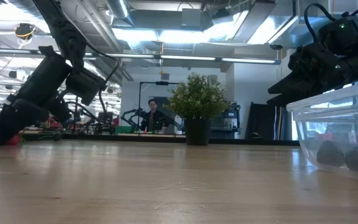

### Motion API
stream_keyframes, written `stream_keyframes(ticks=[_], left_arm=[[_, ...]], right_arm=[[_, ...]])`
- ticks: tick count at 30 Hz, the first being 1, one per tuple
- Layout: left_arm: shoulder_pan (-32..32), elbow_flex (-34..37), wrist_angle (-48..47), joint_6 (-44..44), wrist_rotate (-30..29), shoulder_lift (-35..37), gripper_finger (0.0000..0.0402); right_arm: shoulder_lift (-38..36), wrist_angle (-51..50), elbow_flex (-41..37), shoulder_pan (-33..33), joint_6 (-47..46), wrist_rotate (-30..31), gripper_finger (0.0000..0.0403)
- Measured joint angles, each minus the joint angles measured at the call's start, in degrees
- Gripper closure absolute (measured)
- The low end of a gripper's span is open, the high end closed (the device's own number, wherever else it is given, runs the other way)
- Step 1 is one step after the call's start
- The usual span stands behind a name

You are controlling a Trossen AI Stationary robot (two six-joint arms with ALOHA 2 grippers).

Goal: Pick and placing Produce into tupperware
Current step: Put the strawberry into the bin

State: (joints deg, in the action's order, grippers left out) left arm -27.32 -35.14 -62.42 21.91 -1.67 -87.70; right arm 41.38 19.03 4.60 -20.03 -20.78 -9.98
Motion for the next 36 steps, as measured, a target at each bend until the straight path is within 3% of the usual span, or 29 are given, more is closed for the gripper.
stream_keyframes(ticks=[23,36], left_arm=[[0.4,0.1,1.7,-1.6,-0.3,0.1,0.0182],[-3.0,0.0,2.7,-6.2,0.3,0.1,0.0182]], right_arm=[[0.0,0.0,0.0,0.0,-1.3,0.0,0.0176],[0.0,0.0,0.0,0.0,-1.3,0.0,0.0176]])
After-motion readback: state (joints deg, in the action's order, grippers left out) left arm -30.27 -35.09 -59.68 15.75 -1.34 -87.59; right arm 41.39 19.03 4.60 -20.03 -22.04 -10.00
